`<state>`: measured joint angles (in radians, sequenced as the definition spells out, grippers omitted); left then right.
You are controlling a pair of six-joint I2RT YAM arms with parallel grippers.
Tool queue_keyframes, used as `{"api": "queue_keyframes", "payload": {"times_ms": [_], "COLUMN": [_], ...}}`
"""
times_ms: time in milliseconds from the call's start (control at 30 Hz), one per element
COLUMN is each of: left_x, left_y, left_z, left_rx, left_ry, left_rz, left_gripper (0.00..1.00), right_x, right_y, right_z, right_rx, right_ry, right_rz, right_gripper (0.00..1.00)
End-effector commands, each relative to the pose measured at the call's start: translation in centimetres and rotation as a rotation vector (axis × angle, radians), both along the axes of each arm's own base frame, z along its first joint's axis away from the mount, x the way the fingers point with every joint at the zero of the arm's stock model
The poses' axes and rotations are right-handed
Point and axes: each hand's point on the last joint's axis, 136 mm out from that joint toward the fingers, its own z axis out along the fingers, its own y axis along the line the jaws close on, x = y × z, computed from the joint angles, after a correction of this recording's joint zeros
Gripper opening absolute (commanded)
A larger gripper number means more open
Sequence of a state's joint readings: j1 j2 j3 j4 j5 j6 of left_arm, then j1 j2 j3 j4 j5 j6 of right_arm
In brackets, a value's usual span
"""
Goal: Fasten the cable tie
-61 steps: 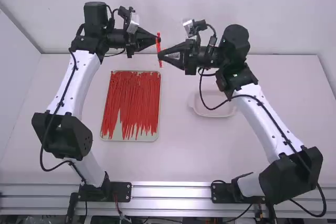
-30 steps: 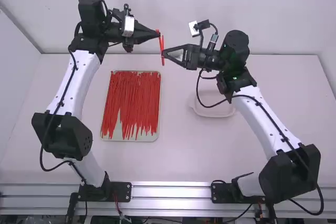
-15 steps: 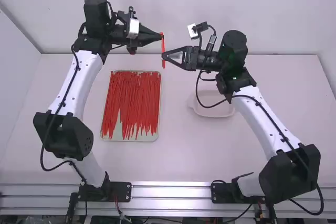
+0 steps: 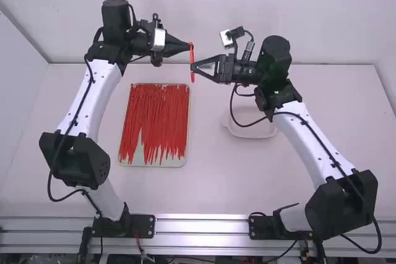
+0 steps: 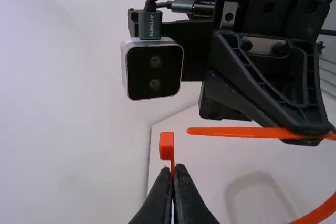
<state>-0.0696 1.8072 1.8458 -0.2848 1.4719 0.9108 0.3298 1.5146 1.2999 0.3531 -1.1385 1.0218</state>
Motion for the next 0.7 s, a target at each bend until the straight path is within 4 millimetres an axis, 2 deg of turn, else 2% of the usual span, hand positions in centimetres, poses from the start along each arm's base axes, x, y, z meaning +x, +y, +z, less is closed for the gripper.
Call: {"api": "queue_keyframes", "payload": {"times_ms": [0,367,667], "left_x": [-1.1,-1.1,-1.25], "left_y": [-0.32,-0.33,-0.33], "left_z": [0.99,1.0,0.95], "left_rx": [-0.012,-0.012,-0.014], "left_ry": [-0.068,-0.069,-0.063], "left_rz": [-0.04,-0.04,-0.047], "left_gripper": [0.02,0.02,0.02], "right_x": [-0.4,-0.62,0.01], "right_y": [-0.06,-0.05,-0.32], "right_z": [-0.13,-0.12,-0.11], "right_rx": [-0.001,-0.001,0.0], "right_ry": [0.026,0.025,0.021], "right_rz": [0.02,0.033,0.0], "right_gripper": [0.0,0.0,0.0]}}
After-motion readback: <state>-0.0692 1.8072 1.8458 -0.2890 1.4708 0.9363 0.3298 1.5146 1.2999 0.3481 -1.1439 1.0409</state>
